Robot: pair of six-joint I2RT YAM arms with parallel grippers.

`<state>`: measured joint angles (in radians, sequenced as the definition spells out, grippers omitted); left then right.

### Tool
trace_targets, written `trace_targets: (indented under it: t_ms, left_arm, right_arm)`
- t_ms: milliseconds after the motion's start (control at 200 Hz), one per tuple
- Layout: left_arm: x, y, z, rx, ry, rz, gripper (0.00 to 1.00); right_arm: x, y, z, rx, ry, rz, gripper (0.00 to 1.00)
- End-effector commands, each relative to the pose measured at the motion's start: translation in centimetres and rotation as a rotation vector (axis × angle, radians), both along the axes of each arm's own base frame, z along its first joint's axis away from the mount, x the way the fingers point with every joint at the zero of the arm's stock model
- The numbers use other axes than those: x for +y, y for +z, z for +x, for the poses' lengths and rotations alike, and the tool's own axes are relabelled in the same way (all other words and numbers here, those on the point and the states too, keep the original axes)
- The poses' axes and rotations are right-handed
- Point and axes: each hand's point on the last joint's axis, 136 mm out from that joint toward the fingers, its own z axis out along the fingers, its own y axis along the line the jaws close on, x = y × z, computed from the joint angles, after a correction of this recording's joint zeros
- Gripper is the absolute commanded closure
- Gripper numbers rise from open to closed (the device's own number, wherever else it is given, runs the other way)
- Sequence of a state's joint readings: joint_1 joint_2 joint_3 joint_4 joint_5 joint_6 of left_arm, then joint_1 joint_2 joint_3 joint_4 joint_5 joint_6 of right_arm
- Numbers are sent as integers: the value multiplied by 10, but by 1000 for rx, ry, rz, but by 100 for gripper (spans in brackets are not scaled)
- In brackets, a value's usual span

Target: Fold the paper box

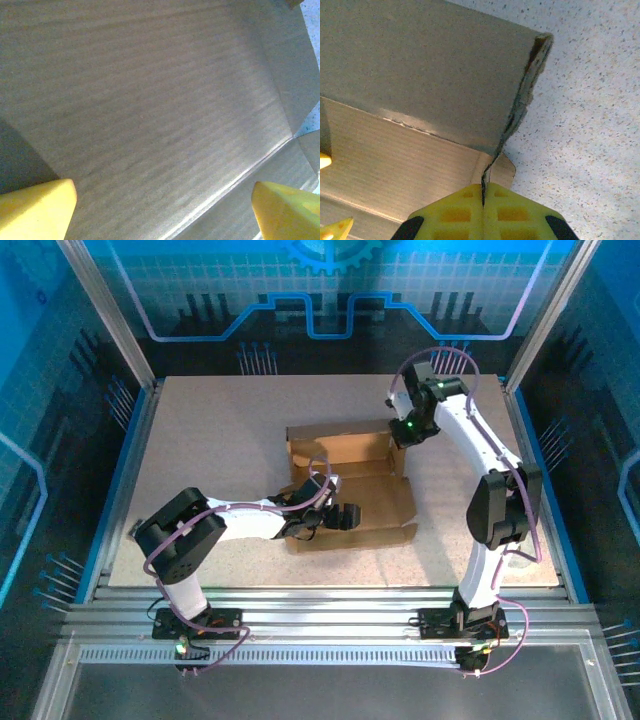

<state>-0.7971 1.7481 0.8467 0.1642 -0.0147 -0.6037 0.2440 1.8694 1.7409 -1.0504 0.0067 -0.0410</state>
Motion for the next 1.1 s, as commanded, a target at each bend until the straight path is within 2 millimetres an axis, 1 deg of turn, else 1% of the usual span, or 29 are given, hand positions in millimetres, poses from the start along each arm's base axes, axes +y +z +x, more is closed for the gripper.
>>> trace_targets:
  t_ms: [0, 155, 275, 340, 485, 615, 735, 786, 886, 991, 1096]
  left_arm:
    - [2, -14, -13, 69, -1, 30, 9]
    - [0, -3, -14, 75, 10, -7, 13]
    - [-4, 21, -16, 66, -4, -56, 15]
    - [-7, 40, -19, 53, -23, -85, 16]
    - [-9, 97, -28, 6, -95, -145, 17]
    - [0, 143, -37, -21, -154, -164, 17]
    - [13, 183, -38, -32, -181, -200, 16]
    - [21, 200, -33, -51, -171, -208, 16]
    - [37, 227, -19, -93, -143, -228, 14]
    - [57, 236, 8, -125, -89, -206, 13]
    - [75, 232, 39, -121, -39, -174, 11]
  right_arm:
    - [14, -1, -17, 5, -2, 47, 100]
    - [20, -13, -19, -55, -8, 77, 100]
    - [23, -19, -19, -96, 6, 72, 100]
    - [26, -23, -18, -111, 22, 59, 100]
    - [36, -26, -14, -131, 51, 72, 100]
    - [50, -26, -11, -135, 91, 107, 100]
    - [62, -27, -9, -133, 136, 111, 100]
    - [67, -28, -7, -130, 147, 110, 100]
    - [77, -28, -4, -133, 167, 117, 100]
    - [91, -26, -1, -145, 198, 136, 100]
    - [107, -24, 1, -145, 245, 161, 100]
